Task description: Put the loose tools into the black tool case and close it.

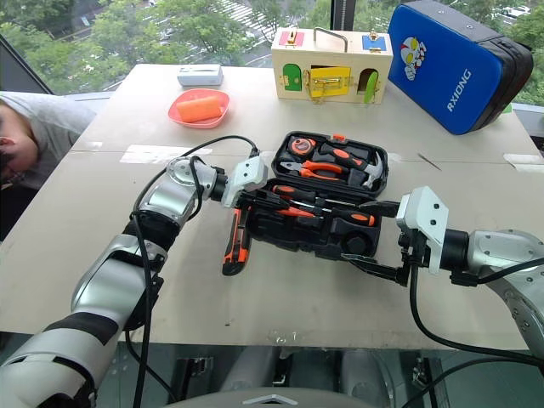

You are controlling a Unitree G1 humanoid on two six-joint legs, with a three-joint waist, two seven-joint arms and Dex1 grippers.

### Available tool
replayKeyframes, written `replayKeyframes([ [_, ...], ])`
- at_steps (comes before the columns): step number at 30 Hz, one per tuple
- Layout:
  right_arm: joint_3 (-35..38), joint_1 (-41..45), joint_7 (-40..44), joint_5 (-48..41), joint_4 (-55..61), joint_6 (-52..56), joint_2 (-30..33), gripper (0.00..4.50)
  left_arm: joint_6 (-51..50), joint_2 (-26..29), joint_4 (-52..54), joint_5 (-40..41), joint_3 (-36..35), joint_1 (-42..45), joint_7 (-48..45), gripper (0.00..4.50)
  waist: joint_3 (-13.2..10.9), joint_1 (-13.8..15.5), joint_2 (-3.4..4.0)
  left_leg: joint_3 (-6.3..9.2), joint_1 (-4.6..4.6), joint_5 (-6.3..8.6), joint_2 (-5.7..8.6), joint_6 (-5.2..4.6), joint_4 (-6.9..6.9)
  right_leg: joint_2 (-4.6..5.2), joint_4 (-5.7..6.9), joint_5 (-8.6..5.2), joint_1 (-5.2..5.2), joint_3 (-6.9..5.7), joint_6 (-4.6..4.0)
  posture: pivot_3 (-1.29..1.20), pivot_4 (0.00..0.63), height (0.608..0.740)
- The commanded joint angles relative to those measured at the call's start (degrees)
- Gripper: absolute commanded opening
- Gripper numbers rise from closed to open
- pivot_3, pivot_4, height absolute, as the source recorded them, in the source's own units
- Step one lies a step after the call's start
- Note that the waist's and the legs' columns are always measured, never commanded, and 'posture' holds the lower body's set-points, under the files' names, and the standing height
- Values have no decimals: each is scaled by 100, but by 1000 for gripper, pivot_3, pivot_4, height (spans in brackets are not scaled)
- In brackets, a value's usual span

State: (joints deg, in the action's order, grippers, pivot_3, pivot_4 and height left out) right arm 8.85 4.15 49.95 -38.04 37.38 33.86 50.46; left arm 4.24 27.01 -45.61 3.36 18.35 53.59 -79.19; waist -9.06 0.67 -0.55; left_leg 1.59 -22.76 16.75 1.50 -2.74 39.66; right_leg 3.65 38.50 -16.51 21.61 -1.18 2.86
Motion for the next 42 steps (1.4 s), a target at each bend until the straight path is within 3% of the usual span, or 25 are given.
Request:
replayKeyframes([
  [1, 6, 51, -7, 14, 104, -35, 9, 4500, -160, 98, 39, -262, 120, -267, -134, 58, 1, -1, 0, 0, 0, 0, 0, 0, 1, 0, 1, 0, 0, 1, 0, 0, 150, 735],
  [4, -41, 224, 46, 23, 11, -85, 5, 4500, -827, 464, 638, 129, -314, -288, -177, 58, 0, -43, -1, -1, 0, 0, -2, 0, 1, 0, 2, 0, 3, 4, 0, 0, 150, 735],
  [5, -67, 299, 68, 24, -33, -104, -3, 4500, -1154, 610, 918, 315, -513, -316, -191, 677, -1, -97, -3, -1, 0, 0, -3, 0, 0, 0, 3, 0, 5, 8, 0, 0, 150, 735],
  [7, -119, 435, 103, 27, -123, -150, -38, 4500, -2067, 994, 1791, 795, -939, -522, -225, 1293, -5, -181, -7, 4, -2, 0, -5, 1, -5, -1, 7, -1, 15, 21, -2, 0, 150, 735],
  [9, -176, 562, 150, 24, -209, -196, -89, 4500, -3016, 1405, 2782, 1279, -1404, -932, -117, 2283, -7, -216, -8, 5, -2, -1, -5, 2, -12, -5, 11, -1, 24, 33, -2, 0, 150, 735],
  [13, -357, 871, 354, -14, -385, -303, -216, 4500, -4671, 2199, 5145, 2091, -2870, -2850, 607, 4247, -3, -282, 1, 10, -1, 0, -8, 5, -29, 0, -5, -1, 33, 51, -2, 0, 150, 735],
  [14, -385, 913, 423, -33, -412, -319, -223, 4500, -4900, 2279, 5573, 2190, -3195, -3326, 795, 4454, -3, -285, 3, 10, 2, 0, -5, 5, -33, 2, -9, -1, 32, 58, -2, 0, 150, 735],
  [19, -511, 1109, 878, -129, -565, -357, -173, 4500, -5725, 2062, 7219, 2429, -4870, -5656, 1697, 4454, -5, -169, 3, 15, 0, 2, -6, 6, -38, 11, -28, 1, 29, 56, -3, 0, 150, 735],
  [24, -597, 1309, 1169, -67, -813, -429, -168, 4500, -6353, 1530, 8197, 2745, -5586, -6685, 2548, 4454, -5, 42, 0, 23, 10, 2, -1, 6, -35, 25, -29, 6, 15, 42, -11, 0, 150, 735],
  [28, -685, 1370, 1241, 34, -885, -475, -207, 4500, -7398, 1194, 8739, 3168, -5275, -6204, 3474, 4454, -3, 96, -3, 28, 10, 3, 12, 5, -35, 36, -31, 7, 14, 37, -12, 0, 150, 735],
  [34, -648, 1237, 1125, 50, -738, -435, -241, 4500, -9565, 339, 8938, 3233, -4630, -4711, 4940, 4454, 2, 23, -4, 33, 9, 1, 19, 7, -36, 29, -29, 9, 12, 37, -6, 0, 150, 735],
  [42, -589, 965, 817, 81, -521, -436, -314, 4500, -9674, -54, 8495, 3531, -3712, -4116, 6168, 4454, 3, 4, -3, 37, 9, -1, 19, 11, -40, 19, -29, 9, 19, 50, -6, 0, 150, 735],
])
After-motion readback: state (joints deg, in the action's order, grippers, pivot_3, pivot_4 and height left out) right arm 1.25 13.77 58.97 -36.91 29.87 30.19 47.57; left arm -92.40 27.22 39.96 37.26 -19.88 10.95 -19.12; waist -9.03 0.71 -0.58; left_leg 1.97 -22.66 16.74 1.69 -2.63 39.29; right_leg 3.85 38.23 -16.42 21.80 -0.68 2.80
